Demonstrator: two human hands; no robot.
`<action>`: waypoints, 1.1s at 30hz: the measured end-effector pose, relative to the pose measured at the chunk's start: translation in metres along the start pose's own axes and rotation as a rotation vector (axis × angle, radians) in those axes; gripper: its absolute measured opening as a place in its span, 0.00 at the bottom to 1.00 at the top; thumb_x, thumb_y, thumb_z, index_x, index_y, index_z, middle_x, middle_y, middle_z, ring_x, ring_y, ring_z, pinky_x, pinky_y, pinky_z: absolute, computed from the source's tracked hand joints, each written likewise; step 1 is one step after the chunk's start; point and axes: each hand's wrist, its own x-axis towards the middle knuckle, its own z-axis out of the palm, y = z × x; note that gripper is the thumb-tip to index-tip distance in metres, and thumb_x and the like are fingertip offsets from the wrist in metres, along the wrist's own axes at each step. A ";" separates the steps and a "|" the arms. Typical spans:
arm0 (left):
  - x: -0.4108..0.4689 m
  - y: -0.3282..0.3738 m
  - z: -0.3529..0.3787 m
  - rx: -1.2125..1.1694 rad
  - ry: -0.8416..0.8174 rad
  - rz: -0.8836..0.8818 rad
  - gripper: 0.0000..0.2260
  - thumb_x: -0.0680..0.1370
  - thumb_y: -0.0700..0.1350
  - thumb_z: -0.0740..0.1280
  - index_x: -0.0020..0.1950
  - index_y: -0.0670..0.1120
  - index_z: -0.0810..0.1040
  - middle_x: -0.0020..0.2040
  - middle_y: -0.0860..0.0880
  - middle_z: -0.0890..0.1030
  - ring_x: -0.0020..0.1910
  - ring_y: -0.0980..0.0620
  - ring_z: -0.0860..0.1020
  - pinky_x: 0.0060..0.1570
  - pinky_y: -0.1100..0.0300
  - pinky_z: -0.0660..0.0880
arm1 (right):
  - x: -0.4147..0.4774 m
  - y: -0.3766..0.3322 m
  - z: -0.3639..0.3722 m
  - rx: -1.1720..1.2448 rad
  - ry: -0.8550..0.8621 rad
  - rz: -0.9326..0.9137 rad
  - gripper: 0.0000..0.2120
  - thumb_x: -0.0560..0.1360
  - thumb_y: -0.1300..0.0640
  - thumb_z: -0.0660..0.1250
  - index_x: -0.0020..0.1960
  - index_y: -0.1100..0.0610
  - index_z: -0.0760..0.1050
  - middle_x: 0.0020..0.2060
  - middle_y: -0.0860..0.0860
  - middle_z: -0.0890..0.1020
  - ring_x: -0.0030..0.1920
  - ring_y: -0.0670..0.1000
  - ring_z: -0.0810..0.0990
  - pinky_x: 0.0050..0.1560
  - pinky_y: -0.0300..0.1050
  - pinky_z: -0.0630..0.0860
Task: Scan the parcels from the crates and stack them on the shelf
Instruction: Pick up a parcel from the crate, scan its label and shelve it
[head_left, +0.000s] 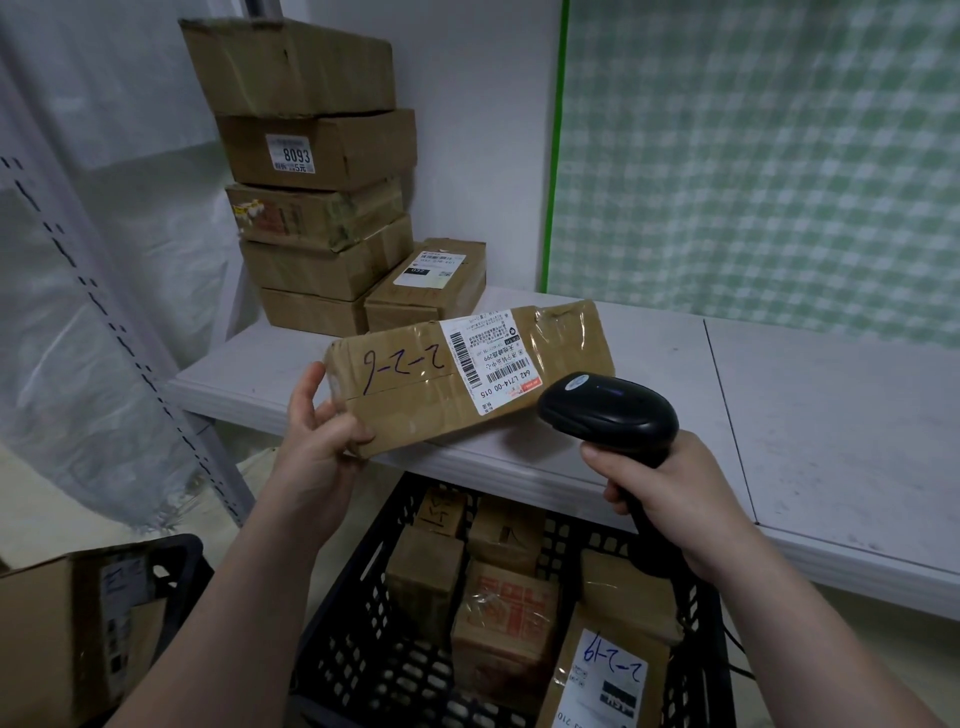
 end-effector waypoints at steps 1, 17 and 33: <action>0.000 0.000 0.001 -0.009 0.010 -0.006 0.36 0.73 0.27 0.55 0.77 0.54 0.58 0.58 0.45 0.75 0.49 0.48 0.75 0.46 0.54 0.72 | 0.000 0.000 0.000 0.008 0.002 0.005 0.08 0.71 0.55 0.73 0.48 0.56 0.80 0.28 0.51 0.80 0.30 0.47 0.80 0.34 0.40 0.77; 0.026 0.044 0.061 -0.437 0.173 -0.245 0.03 0.78 0.47 0.65 0.47 0.50 0.72 0.50 0.43 0.78 0.53 0.44 0.79 0.60 0.42 0.73 | 0.038 -0.003 -0.003 0.110 0.134 -0.042 0.13 0.71 0.62 0.71 0.52 0.50 0.74 0.45 0.54 0.81 0.33 0.50 0.81 0.40 0.49 0.77; 0.140 0.056 0.112 -0.187 0.328 -0.272 0.44 0.59 0.58 0.76 0.73 0.55 0.63 0.68 0.47 0.67 0.65 0.38 0.67 0.61 0.32 0.65 | 0.069 0.004 0.002 0.015 0.198 -0.029 0.10 0.73 0.51 0.70 0.53 0.50 0.76 0.41 0.49 0.82 0.42 0.53 0.82 0.51 0.58 0.79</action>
